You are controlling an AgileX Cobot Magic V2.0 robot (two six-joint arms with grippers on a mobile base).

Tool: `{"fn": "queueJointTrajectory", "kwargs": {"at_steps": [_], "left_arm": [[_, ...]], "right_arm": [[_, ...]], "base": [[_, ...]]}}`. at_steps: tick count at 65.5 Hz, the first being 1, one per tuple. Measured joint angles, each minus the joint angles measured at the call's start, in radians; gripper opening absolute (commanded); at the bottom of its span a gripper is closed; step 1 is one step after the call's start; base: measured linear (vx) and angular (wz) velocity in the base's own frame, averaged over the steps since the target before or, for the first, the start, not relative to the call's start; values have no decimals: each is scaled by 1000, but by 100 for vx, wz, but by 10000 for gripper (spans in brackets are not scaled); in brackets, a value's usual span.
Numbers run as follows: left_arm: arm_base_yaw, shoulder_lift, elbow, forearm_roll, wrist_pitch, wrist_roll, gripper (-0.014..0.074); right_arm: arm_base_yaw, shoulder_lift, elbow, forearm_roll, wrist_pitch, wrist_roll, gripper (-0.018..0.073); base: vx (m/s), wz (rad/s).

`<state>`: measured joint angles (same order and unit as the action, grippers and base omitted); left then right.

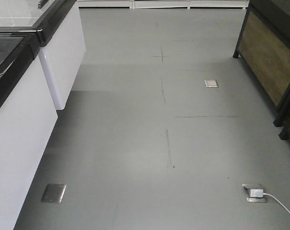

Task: Left arm holds basket, right arm returns cookies

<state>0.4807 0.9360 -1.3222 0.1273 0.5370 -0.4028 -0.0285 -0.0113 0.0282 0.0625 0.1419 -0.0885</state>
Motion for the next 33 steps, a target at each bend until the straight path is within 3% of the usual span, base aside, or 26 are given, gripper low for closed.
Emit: {"fn": "queueJointTrajectory", "kwargs": {"at_steps": [17, 33], "left_arm": [[127, 0, 98, 0, -80, -335, 481], [140, 0, 270, 0, -216, -685, 469]], "right_arm": [[0, 0, 0, 0, 0, 0, -3], [0, 0, 0, 0, 0, 0, -3]], "base": [[0, 0], [0, 0]]}}
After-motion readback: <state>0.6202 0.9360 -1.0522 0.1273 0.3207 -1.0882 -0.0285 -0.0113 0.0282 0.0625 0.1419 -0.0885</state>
